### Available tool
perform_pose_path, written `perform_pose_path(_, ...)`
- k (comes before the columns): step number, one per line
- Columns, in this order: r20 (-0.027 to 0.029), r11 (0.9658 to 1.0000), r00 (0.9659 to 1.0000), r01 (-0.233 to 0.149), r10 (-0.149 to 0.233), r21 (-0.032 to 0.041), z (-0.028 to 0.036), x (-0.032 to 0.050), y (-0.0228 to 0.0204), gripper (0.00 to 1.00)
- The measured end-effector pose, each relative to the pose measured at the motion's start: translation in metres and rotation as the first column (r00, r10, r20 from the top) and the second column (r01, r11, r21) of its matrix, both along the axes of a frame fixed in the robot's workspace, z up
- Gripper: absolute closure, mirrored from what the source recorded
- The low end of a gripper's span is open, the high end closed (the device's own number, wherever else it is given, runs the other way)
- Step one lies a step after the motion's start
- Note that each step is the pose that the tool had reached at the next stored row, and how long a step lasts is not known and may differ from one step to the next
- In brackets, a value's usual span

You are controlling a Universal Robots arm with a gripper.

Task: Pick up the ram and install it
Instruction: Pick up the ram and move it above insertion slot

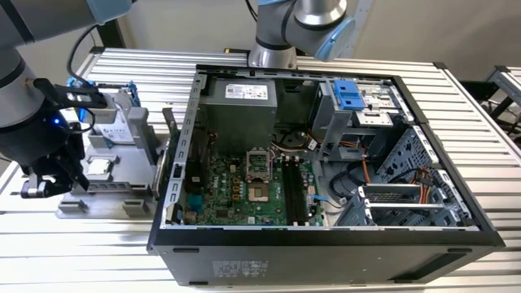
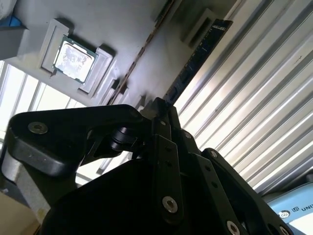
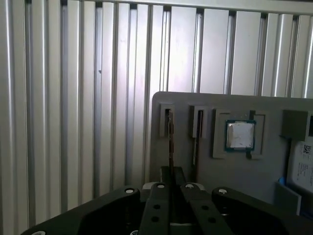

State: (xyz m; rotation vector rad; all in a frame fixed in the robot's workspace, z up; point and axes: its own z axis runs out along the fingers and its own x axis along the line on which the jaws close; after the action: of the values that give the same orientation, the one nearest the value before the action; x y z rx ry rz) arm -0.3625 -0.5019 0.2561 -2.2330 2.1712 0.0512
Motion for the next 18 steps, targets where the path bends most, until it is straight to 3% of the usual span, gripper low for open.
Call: perform_pose_path(18, 0.0, 1.0, 1.0, 0.0, 0.0, 0.0, 0.0286, 0.0001, -0.0001, 1.0)
